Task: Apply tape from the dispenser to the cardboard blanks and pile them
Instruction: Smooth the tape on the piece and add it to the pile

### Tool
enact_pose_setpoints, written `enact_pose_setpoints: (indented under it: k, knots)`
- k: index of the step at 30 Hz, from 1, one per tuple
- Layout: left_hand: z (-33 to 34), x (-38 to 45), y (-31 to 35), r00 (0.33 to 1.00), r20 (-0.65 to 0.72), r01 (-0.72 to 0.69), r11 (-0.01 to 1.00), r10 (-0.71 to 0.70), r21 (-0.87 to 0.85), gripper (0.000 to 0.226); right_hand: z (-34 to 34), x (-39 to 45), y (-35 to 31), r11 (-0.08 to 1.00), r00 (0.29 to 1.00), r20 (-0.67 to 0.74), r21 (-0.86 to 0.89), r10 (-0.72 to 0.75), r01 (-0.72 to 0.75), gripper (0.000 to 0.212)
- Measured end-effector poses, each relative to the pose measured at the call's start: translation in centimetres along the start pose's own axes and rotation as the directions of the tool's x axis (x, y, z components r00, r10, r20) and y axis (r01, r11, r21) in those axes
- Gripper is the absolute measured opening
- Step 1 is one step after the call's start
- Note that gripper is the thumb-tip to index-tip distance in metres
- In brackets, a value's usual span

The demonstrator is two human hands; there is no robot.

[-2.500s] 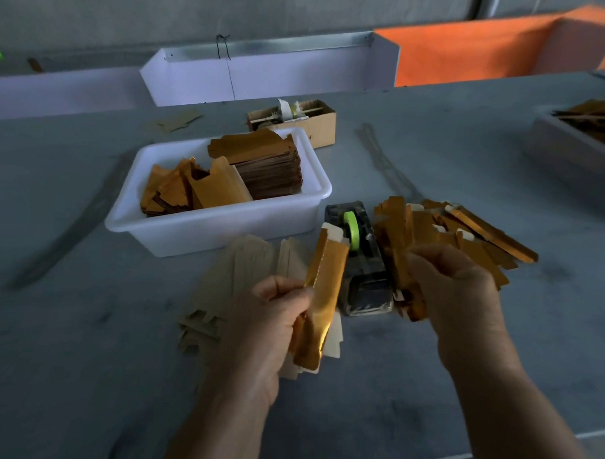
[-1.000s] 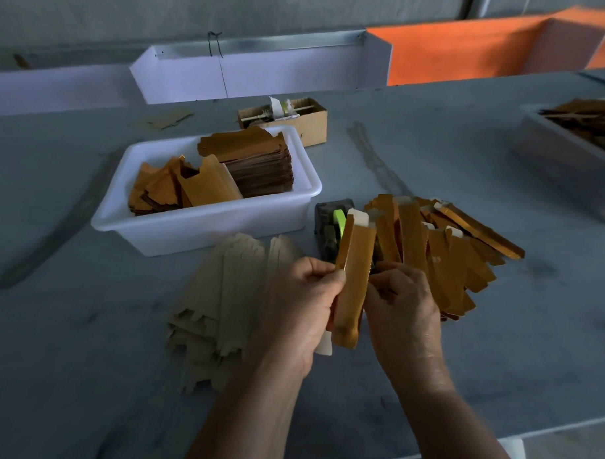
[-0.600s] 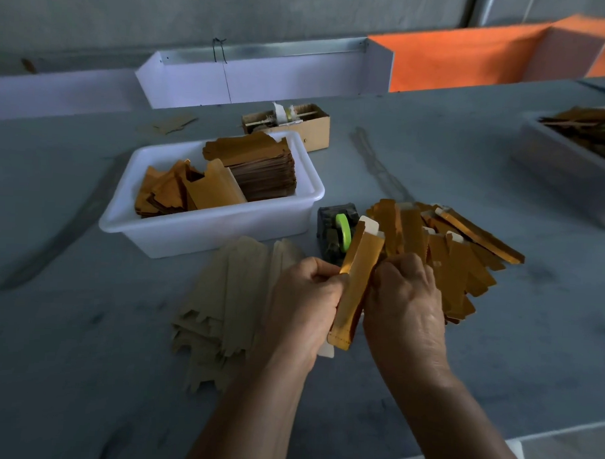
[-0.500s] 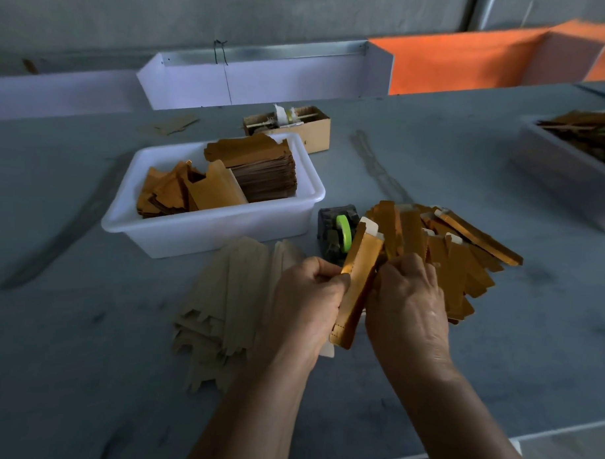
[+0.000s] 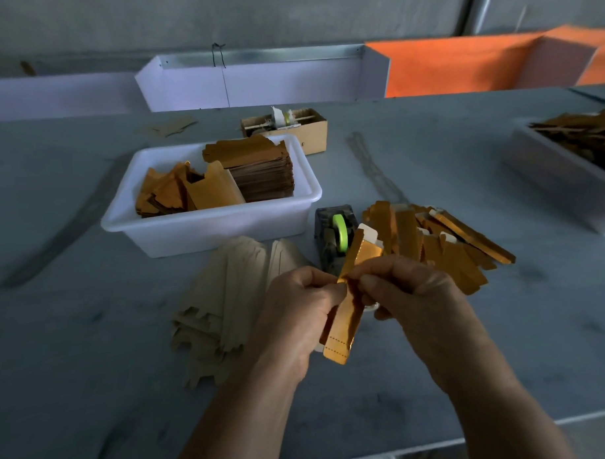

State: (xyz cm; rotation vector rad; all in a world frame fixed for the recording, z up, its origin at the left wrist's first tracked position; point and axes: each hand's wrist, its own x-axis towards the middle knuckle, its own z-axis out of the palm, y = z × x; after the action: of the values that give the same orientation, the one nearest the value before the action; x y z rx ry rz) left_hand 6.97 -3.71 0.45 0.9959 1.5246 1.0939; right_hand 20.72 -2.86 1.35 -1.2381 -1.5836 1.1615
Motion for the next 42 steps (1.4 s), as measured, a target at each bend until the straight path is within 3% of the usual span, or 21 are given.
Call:
enact_pose_setpoints:
  k: [7,14,24,28,36,42]
  knots:
    - [-0.4,-0.8,0.2,0.999,0.024,-0.028,1.0,0.027,0.003,0.006,0.5,0.1,0.0,0.994,0.998,-0.015,-0.093,-0.056,0.054,0.035]
    - [0.0,-1.2,0.1,0.995,0.027,-0.097,0.994,0.095,0.055,0.009,0.8,0.2,0.4,0.993,0.994,-0.106,-0.118,-0.012,0.0,0.028]
    - [-0.6,-0.8,-0.1,0.992,0.128,0.033,0.996,-0.023,-0.082,0.014,0.9,0.3,0.0,0.961,0.995,-0.103,-0.276,0.002,-0.031,0.028]
    - [-0.4,-0.7,-0.5,0.997,0.08,0.011,0.997,-0.006,-0.074,0.019,1.1,0.2,-0.2,0.933,0.995,-0.095,-0.355,0.021,-0.054,0.029]
    - [0.1,-1.2,-0.9,0.973,-0.09,-0.201,0.971,0.214,0.132,0.024,1.3,0.6,-1.0,0.904,0.994,-0.098,-0.42,0.043,-0.081,0.026]
    - [0.9,-2.3,-1.0,0.826,-0.172,-0.429,0.797,0.536,0.425,0.017,1.5,0.6,-1.7,0.835,0.987,-0.163,-0.543,-0.003,-0.087,0.031]
